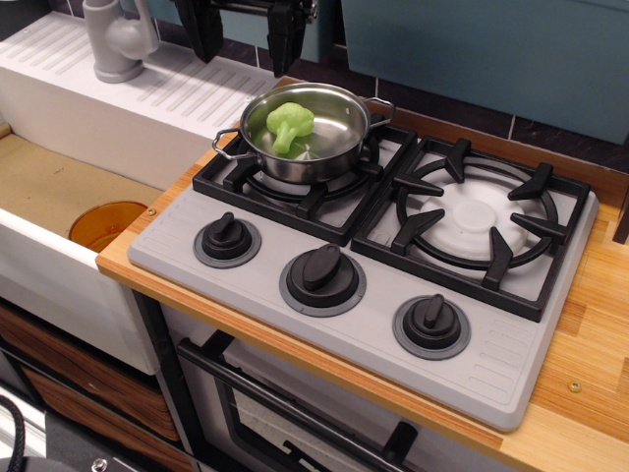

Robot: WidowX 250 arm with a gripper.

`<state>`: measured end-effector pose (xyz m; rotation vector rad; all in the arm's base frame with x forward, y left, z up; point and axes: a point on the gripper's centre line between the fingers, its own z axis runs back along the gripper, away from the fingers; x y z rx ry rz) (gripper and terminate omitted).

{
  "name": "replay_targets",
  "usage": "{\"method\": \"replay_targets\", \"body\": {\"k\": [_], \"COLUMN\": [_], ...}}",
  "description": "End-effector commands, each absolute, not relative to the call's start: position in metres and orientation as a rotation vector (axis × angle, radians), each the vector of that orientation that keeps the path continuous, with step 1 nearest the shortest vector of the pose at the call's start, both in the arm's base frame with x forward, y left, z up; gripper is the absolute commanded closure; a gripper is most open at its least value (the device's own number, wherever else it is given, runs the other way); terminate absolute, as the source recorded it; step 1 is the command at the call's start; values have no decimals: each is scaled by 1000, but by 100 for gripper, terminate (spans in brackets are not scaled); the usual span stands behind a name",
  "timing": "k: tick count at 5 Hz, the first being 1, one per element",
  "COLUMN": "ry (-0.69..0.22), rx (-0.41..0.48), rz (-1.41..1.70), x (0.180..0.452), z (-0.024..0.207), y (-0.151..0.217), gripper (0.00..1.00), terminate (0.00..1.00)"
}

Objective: Put pot or pan on stove and put cauliflower in pot or pan

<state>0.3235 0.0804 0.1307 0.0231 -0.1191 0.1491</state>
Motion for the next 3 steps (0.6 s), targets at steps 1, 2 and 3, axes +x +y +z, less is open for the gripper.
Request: {"method": "replay_targets", "body": {"k": [1, 2, 3], "ry": [-208, -212, -206], "rx": [44, 43, 12], "rz": [141, 149, 166], "x": [335, 341, 346], "z": [160, 159, 150], "y": [79, 70, 46], "gripper": [0, 0, 0], "terminate": [0, 0, 100]}}
